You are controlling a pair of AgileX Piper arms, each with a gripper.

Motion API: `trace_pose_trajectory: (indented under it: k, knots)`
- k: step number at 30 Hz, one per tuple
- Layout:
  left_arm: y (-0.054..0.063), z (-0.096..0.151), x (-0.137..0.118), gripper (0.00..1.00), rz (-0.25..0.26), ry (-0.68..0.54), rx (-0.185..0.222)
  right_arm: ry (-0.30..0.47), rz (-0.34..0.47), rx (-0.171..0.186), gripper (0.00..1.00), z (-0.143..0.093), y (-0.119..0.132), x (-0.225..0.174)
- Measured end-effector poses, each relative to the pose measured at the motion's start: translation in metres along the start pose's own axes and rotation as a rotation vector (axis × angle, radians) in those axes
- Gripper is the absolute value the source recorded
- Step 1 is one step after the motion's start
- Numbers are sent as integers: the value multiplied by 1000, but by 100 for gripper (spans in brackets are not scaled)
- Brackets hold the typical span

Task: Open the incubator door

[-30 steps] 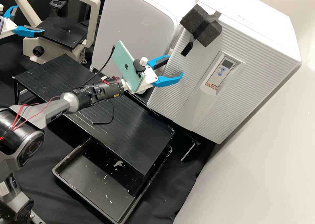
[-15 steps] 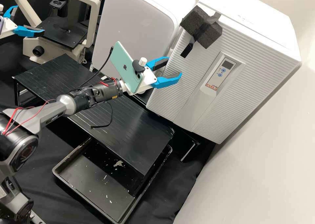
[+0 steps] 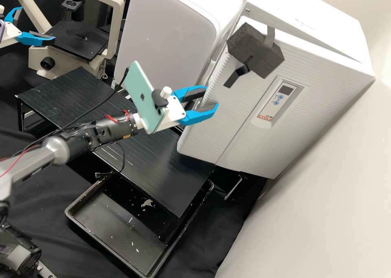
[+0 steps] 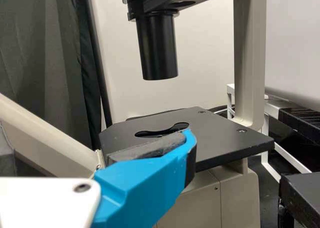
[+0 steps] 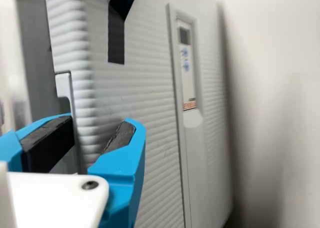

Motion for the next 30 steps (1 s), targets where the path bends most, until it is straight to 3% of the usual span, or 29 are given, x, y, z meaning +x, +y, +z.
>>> trace_pose_trajectory:
  k: [3,11,16,24,30]
  knots:
    - [0,0,0,100,0,0,0,-3,50,31,100,3,16,-14]
    - [0,0,0,100,0,0,0,39,136,44,100,7,42,-39]
    - [0,0,0,100,0,0,0,79,141,18,100,8,48,-49]
    - [0,0,0,100,0,0,0,123,146,63,100,14,55,-66]
    - [0,0,0,100,0,0,0,201,84,36,100,9,39,-67]
